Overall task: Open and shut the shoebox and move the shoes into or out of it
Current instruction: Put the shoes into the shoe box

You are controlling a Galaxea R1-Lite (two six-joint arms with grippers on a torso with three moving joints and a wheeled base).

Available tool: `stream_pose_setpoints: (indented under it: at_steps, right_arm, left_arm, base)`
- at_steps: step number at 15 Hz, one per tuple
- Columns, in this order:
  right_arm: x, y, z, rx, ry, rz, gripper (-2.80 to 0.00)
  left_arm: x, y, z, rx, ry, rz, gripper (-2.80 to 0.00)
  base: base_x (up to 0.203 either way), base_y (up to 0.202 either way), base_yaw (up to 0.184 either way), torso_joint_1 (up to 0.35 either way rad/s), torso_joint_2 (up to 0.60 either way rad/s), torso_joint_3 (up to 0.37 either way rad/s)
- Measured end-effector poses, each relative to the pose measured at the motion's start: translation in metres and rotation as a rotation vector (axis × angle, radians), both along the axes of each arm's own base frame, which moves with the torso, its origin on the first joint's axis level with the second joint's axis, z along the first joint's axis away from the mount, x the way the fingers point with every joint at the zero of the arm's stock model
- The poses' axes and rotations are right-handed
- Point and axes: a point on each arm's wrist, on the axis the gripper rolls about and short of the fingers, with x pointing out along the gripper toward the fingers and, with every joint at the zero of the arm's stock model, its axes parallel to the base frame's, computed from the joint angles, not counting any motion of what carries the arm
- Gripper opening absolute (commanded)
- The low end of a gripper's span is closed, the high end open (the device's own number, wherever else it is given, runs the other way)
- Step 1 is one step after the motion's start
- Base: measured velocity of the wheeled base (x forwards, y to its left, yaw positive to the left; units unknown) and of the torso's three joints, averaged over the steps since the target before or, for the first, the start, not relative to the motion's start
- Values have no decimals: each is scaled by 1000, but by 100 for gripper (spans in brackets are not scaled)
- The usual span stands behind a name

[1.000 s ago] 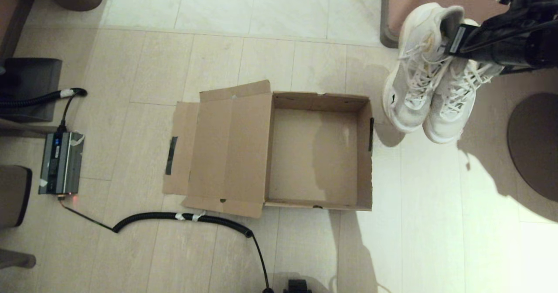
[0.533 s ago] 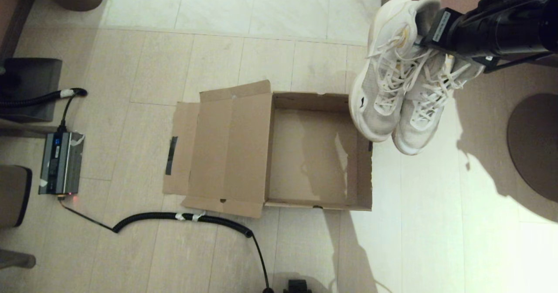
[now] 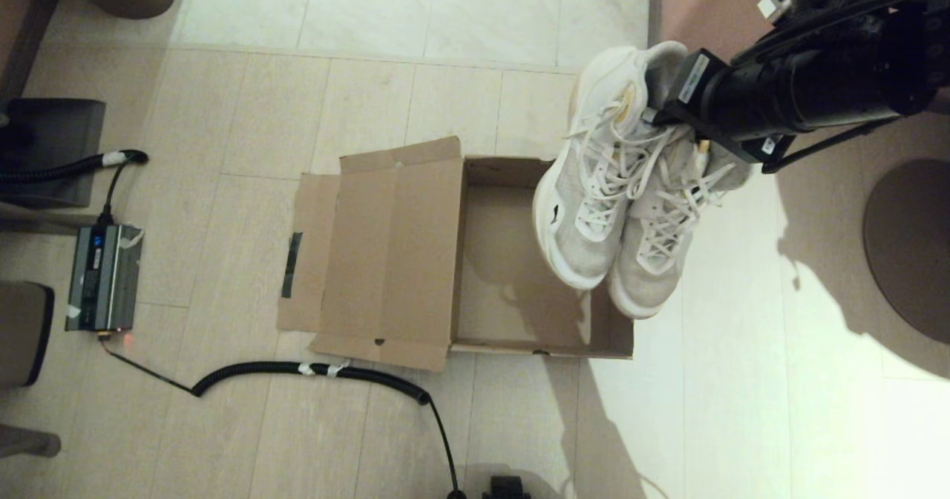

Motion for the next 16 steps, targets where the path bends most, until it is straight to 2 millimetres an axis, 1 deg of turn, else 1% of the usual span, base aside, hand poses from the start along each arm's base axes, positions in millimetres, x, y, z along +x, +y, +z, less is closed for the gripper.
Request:
stream_pose_setpoints:
  at_steps: [3, 6, 11, 16]
  right_arm:
    - [5, 14, -19, -12, 64, 27, -280]
    - [15, 28, -38, -33, 109, 48, -280]
    - [38, 50, -66, -28, 144, 57, -280]
    - [68, 72, -98, -29, 129, 58, -280]
  left_arm:
    - [0, 0, 0, 0, 0, 0, 0]
    - [0, 0, 0, 0, 0, 0, 0]
    - [0, 0, 0, 0, 0, 0, 0]
    - [0, 0, 0, 0, 0, 0, 0]
  base:
    - [0, 0, 0, 0, 0, 0]
    - [0, 0, 0, 0, 0, 0]
    - [0, 0, 0, 0, 0, 0]
    - [0, 0, 0, 0, 0, 0]
